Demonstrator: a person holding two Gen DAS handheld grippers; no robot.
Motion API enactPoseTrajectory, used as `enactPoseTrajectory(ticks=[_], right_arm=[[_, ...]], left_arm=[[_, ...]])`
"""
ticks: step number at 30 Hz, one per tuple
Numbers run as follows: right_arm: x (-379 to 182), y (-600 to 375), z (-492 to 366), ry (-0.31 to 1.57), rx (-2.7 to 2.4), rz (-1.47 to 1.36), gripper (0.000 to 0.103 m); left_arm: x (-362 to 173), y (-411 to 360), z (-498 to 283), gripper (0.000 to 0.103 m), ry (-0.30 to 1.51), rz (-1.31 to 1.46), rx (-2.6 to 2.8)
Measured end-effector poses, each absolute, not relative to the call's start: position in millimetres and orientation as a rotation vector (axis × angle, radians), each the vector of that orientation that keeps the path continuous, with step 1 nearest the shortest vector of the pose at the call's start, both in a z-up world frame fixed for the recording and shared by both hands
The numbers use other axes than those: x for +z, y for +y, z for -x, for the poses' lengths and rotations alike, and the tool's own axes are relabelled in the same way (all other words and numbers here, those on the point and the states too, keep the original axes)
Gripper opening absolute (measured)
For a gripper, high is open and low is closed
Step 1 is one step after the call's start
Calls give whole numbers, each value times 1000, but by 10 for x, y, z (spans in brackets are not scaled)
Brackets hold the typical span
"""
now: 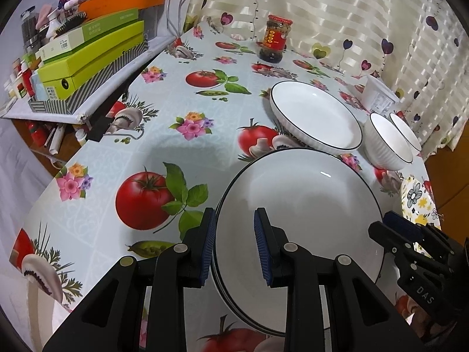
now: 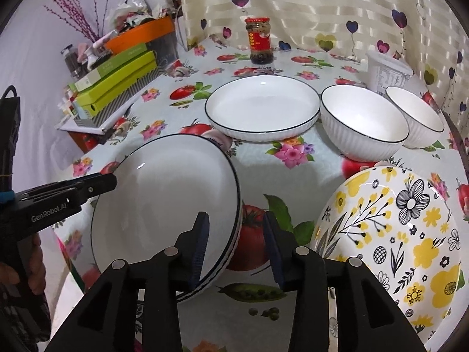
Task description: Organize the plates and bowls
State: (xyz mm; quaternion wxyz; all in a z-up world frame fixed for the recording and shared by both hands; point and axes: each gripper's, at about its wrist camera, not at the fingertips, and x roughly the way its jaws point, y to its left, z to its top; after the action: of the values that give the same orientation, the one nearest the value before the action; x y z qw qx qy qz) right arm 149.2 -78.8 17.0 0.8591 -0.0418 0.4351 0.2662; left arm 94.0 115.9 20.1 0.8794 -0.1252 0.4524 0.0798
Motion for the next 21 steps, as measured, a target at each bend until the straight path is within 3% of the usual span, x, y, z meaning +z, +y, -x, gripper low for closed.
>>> enactPoseTrajectory(ticks=[21], right_arm=[[403, -879, -1886, 906, 498, -1, 45]], left_arm=[[384, 1181, -1340, 28, 926, 230, 99]])
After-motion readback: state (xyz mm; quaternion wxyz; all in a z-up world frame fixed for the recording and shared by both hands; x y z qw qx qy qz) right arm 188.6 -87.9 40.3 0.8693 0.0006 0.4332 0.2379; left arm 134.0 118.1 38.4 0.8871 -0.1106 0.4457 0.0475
